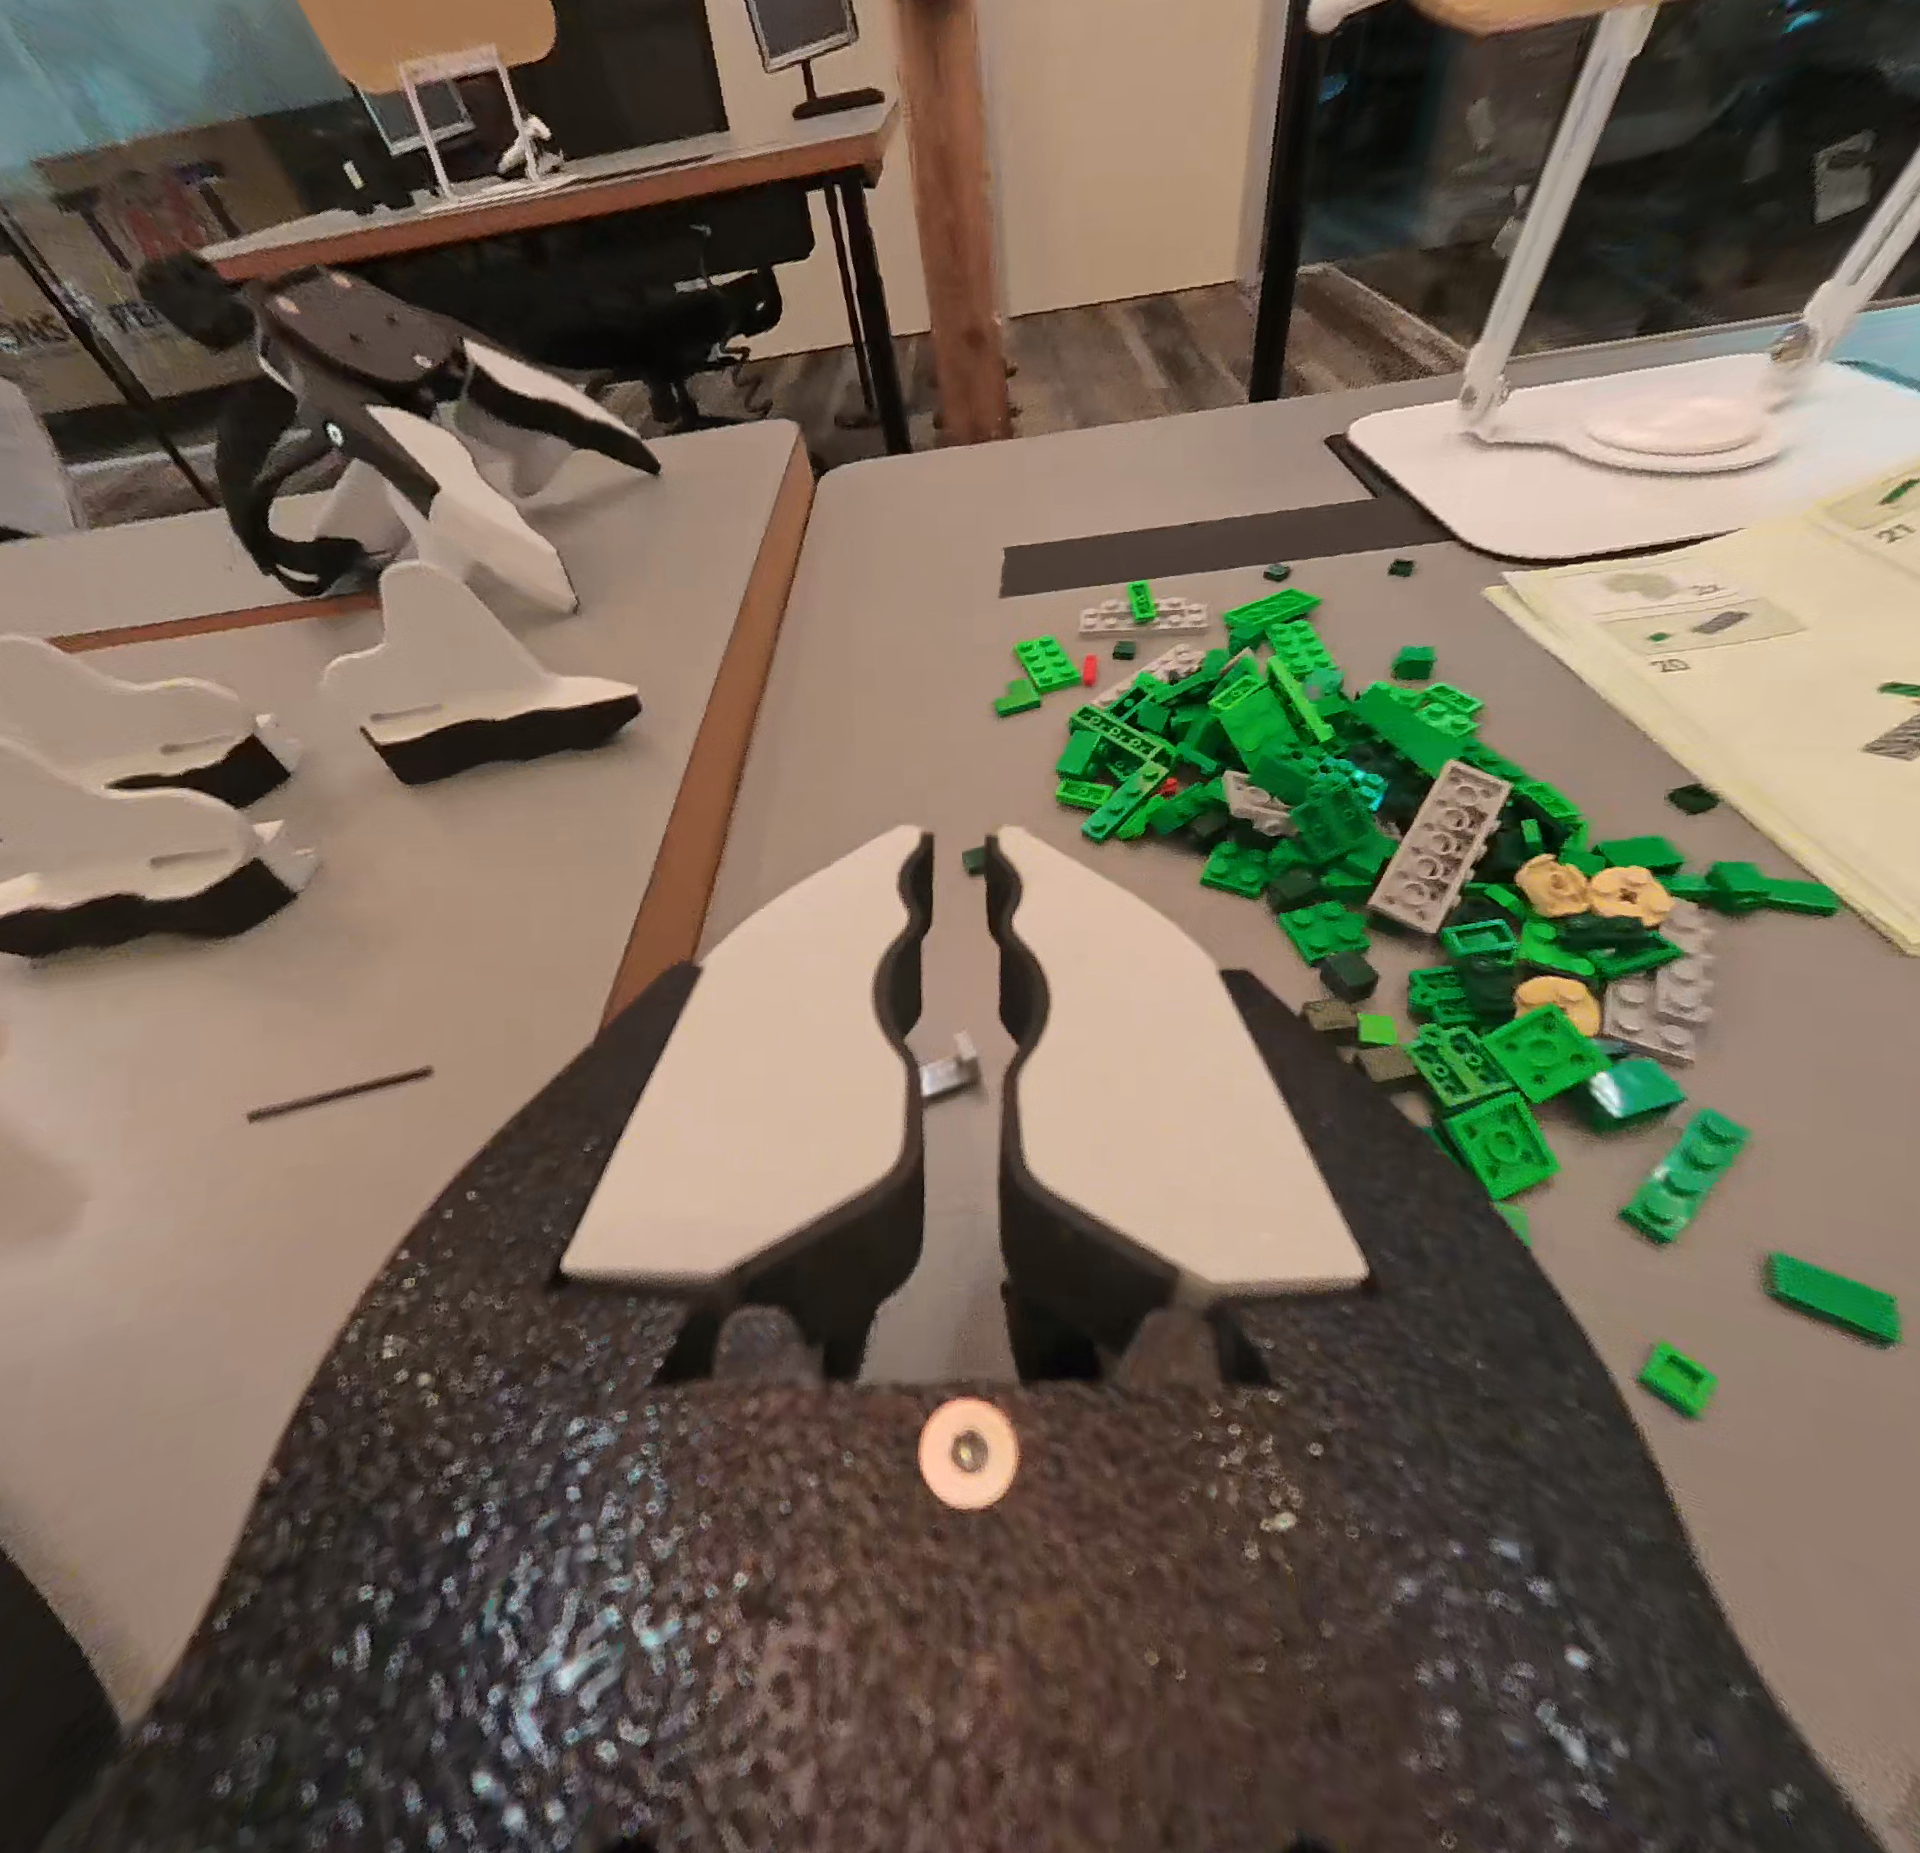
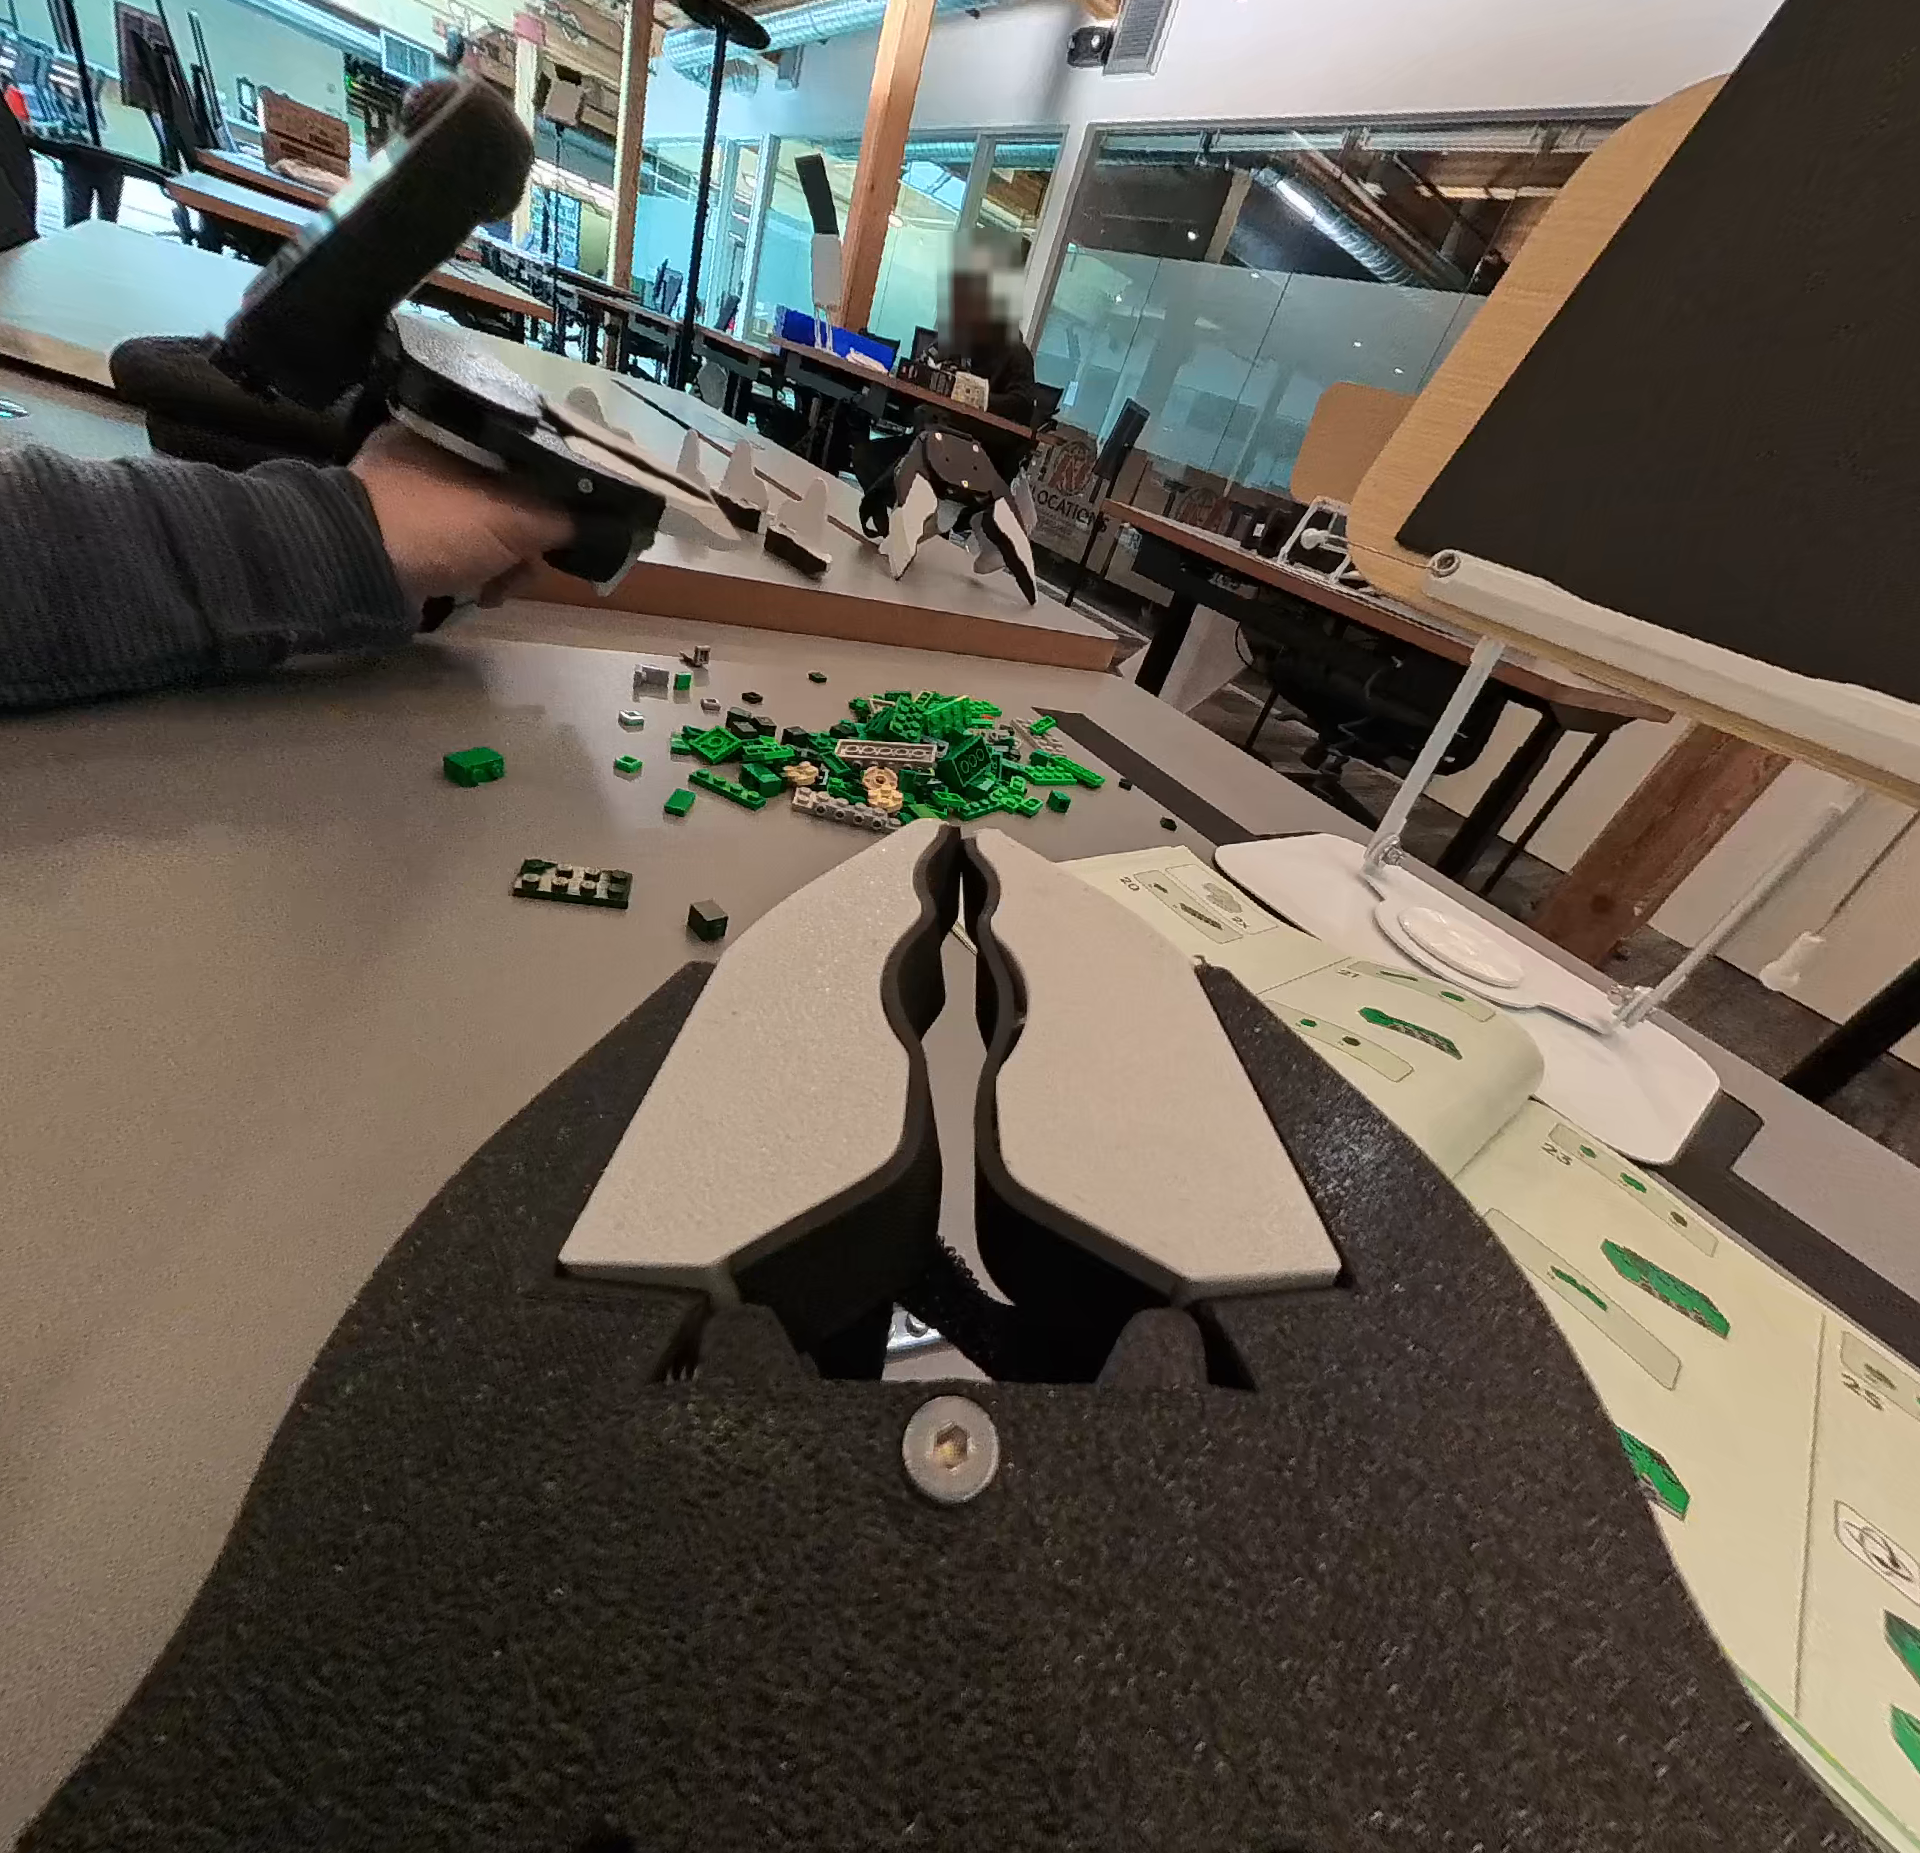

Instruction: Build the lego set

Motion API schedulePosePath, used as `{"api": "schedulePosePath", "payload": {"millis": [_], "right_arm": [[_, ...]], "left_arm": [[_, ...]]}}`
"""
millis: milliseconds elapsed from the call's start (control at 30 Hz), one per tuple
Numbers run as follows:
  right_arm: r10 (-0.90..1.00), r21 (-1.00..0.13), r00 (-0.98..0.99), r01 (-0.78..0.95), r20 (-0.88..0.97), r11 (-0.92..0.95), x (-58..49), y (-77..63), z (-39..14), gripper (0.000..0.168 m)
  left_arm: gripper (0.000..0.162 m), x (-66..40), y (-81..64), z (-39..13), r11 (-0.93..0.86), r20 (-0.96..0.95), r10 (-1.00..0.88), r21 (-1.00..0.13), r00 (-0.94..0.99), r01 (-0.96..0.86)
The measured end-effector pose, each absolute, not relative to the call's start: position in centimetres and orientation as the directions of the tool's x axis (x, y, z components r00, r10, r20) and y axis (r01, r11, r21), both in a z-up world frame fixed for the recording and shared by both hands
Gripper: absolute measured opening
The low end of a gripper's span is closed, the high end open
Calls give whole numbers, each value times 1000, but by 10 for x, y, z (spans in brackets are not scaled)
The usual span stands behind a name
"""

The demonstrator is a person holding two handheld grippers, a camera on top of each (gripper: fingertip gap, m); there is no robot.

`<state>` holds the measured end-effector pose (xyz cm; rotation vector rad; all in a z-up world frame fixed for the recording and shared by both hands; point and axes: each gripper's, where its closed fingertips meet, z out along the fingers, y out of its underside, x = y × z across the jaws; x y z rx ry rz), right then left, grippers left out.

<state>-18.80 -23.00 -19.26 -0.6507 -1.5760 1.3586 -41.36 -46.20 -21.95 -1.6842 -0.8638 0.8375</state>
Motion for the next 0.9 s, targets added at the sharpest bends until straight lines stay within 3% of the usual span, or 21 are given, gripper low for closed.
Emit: {"api": "schedulePosePath", "payload": {"millis": [900], "right_arm": [[846, -952, -437, -173, 305, 254, -187, -231, -193, 0]], "left_arm": [[6, -409, -443, -227, -281, -149, 805, -948, 575, 149]]}}
